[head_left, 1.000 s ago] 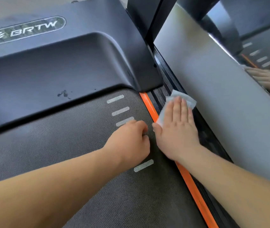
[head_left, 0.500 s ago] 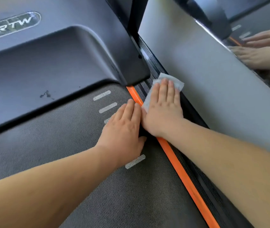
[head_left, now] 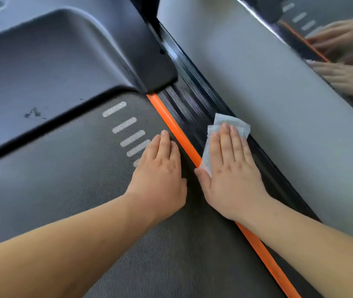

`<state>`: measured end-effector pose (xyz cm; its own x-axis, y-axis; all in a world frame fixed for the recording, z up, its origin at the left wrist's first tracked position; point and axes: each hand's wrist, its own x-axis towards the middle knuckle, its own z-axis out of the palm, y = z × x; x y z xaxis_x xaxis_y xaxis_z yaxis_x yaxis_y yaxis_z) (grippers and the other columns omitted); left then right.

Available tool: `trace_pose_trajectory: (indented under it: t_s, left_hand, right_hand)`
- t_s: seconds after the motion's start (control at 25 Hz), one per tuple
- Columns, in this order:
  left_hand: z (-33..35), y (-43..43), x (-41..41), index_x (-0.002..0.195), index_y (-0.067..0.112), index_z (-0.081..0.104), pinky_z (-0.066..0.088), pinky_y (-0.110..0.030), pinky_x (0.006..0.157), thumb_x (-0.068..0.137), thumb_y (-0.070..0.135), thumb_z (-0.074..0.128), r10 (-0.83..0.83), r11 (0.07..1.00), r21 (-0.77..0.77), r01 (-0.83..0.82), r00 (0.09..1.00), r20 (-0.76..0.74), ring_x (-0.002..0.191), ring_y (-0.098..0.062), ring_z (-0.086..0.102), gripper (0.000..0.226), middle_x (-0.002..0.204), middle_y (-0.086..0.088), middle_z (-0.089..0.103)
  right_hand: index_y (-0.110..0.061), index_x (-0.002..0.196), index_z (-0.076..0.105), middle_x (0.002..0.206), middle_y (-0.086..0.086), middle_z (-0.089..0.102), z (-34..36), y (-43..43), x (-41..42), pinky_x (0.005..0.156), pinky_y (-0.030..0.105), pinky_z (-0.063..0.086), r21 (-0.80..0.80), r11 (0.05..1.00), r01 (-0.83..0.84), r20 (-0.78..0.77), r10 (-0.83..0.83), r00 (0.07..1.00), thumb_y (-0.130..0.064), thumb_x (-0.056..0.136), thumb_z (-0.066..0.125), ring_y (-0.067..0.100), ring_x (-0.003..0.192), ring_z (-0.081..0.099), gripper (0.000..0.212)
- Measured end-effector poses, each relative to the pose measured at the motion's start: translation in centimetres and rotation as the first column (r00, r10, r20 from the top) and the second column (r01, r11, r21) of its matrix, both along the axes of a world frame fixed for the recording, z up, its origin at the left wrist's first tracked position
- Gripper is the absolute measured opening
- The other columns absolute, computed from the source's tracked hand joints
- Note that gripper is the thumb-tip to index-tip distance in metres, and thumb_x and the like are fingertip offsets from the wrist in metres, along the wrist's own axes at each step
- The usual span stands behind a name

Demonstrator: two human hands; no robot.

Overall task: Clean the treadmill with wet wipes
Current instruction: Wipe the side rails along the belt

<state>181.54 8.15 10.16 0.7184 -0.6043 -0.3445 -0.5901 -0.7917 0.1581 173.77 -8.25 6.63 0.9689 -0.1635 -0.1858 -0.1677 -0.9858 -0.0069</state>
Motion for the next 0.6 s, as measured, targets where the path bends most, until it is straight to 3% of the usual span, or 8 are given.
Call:
trace_pose_trajectory:
  t_s: [0.16, 0.28, 0.44, 0.6]
  left_hand:
    - [0.2, -0.7, -3.4, 0.157, -0.004, -0.008, -0.004, -0.048, 0.127, 0.098, 0.048, 0.039, -0.203, 0.979, -0.012, 0.203, 0.979, 0.012, 0.151, -0.04, -0.024, 0.092, 0.161, -0.027, -0.028]
    - [-0.2, -1.5, -5.1, 0.153, -0.008, -0.019, -0.005, -0.052, 0.125, 0.097, 0.047, 0.037, -0.421, 0.905, 0.091, 0.416, 0.906, 0.046, 0.147, -0.044, -0.032, 0.096, 0.154, -0.031, -0.038]
    - [-0.2, -2.5, -4.8, 0.154, -0.009, -0.013, 0.0, -0.051, 0.126, 0.089, 0.054, 0.034, -0.472, 0.878, 0.135, 0.459, 0.877, 0.085, 0.15, -0.045, -0.022, 0.102, 0.16, -0.031, -0.026]
    - [0.4, -2.9, -5.7, 0.156, -0.009, -0.006, 0.004, -0.051, 0.127, 0.085, 0.059, 0.041, -0.508, 0.854, 0.151, 0.498, 0.86, 0.034, 0.152, -0.045, -0.014, 0.108, 0.162, -0.031, -0.018]
  right_hand:
    - [0.002, 0.16, 0.0, 0.167, 0.026, -0.007, 0.8, 0.2, -7.0, 0.127, 0.054, 0.01, 0.01, 0.992, 0.123, -0.074, -0.122, 0.99, -0.055, 0.102, 0.027, 0.037, 0.157, -0.007, 0.085]
    - [-0.003, 0.158, -0.016, 0.165, 0.02, -0.025, 1.3, 0.7, -11.3, 0.128, 0.051, -0.003, 0.02, 0.967, 0.252, -0.195, -0.244, 0.95, -0.058, 0.102, 0.012, 0.032, 0.154, -0.024, 0.083]
    - [-0.011, 0.146, -0.04, 0.155, 0.011, -0.047, 3.2, -0.9, -15.4, 0.124, 0.044, -0.019, 0.008, 0.936, 0.353, -0.373, -0.325, 0.869, -0.065, 0.088, -0.009, 0.027, 0.145, -0.042, 0.085]
    - [-0.013, 0.145, -0.043, 0.153, 0.011, -0.05, 5.4, -1.1, -17.5, 0.124, 0.048, -0.015, -0.009, 0.936, 0.351, -0.613, -0.283, 0.738, -0.065, 0.101, 0.012, 0.027, 0.142, -0.046, 0.087]
